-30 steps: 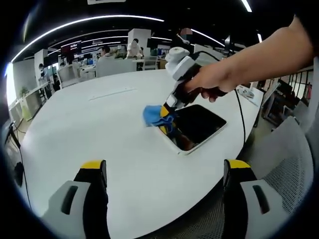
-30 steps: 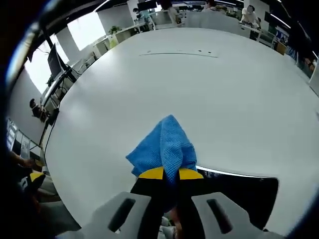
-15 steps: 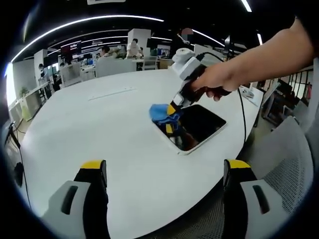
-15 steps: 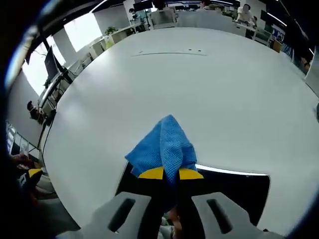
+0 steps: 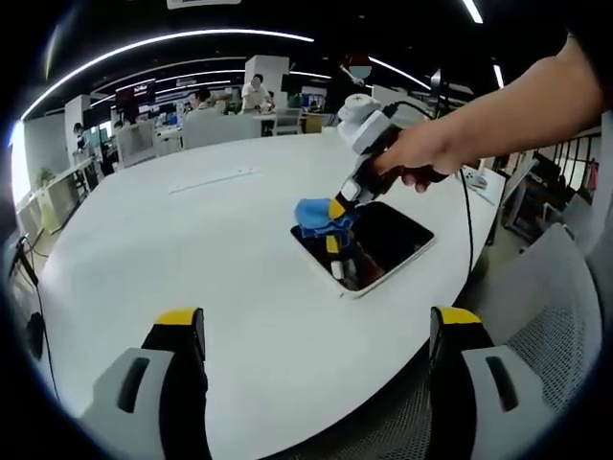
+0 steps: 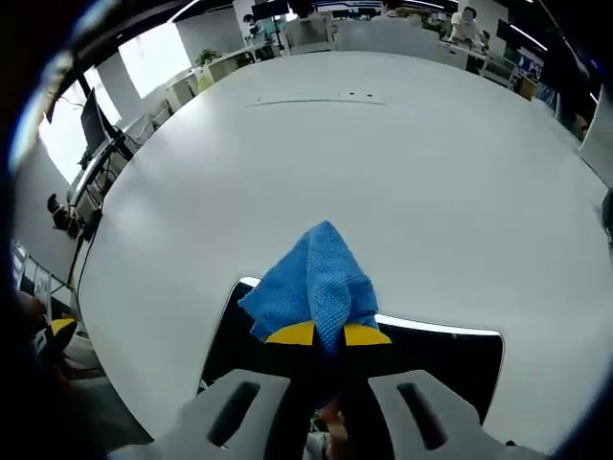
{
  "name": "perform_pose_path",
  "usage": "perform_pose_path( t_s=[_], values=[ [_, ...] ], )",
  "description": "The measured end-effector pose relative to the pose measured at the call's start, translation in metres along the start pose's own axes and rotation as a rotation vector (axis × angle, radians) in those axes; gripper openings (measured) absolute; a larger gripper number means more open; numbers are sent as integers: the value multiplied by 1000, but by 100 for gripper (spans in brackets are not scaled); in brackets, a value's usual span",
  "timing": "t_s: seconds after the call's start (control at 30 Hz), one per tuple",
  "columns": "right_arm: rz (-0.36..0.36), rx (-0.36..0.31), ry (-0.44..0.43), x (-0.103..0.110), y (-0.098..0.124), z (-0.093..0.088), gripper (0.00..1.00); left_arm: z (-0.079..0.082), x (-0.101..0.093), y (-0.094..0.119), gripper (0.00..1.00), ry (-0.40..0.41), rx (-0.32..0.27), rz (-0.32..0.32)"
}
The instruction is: Wipe the mirror surface with the cleaning cloth until all visible marks leave the cleaned area.
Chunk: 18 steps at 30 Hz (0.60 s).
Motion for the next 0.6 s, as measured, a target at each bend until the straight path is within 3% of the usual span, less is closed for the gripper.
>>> perform_pose_path(
  t_s=[0.6],
  values=[
    [-20, -26, 15, 7, 8, -13, 3, 1, -1, 0, 97, -9, -6, 15]
  ],
)
Point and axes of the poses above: the point that each gripper's makers call its tool centre point, and the gripper's own axes: y roughly backward along the fingers, x roughly to its left, z roughly out of its top, the point moved 10 cm from there along y, roughly backward along the fingers, and after that the axes turned 6 degrees about -x, right-handed, at the moved point
